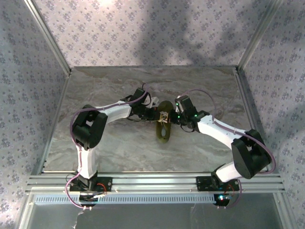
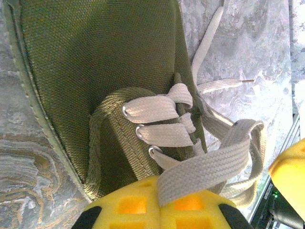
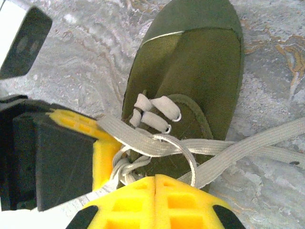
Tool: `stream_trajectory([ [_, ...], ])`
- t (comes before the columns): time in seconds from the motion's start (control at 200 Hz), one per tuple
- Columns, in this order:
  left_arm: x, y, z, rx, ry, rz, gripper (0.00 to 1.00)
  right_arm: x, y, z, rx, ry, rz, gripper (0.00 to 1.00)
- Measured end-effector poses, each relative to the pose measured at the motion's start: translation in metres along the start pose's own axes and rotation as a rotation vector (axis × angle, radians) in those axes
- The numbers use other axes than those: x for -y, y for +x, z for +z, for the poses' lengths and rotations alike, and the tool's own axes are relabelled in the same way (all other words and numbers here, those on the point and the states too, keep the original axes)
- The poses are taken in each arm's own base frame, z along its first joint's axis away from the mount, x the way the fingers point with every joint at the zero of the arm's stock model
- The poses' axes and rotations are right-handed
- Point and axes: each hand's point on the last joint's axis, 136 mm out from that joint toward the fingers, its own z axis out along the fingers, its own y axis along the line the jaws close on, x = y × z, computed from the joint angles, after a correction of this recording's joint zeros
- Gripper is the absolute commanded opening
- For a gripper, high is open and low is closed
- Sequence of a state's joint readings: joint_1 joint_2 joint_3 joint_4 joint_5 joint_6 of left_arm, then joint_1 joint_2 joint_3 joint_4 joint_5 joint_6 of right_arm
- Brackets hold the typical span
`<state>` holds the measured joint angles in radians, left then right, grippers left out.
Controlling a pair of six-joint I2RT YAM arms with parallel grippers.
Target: Tie the shoes
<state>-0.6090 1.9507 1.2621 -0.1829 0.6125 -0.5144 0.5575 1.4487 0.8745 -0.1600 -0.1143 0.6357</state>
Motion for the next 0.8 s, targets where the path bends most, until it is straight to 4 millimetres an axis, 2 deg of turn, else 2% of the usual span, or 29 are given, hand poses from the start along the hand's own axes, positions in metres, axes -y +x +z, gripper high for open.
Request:
stream_trajectory([
  [0.27, -0.005, -0.004, -0.003, 0.012, -0.007, -0.009, 0.0, 0.001, 0.01, -0.012, -0.026, -0.032, -0.095, 0.0],
  [0.49, -0.006, -0.005, -0.004, 0.014, -0.007, -0.012, 0.0, 0.008, 0.019, -0.015, -0.053, -0.003, -0.131, 0.0],
  [0.64, -0.004, -0.004, -0.003, 0.01, -0.003, -0.009, 0.0, 0.013, 0.016, -0.015, -0.045, 0.032, -0.092, 0.04],
  [0.799, 0.0, 0.0, 0.0, 0.0, 0.002, -0.001, 0.0, 0.006, 0.007, -0.006, -0.035, 0.048, -0.039, 0.1],
])
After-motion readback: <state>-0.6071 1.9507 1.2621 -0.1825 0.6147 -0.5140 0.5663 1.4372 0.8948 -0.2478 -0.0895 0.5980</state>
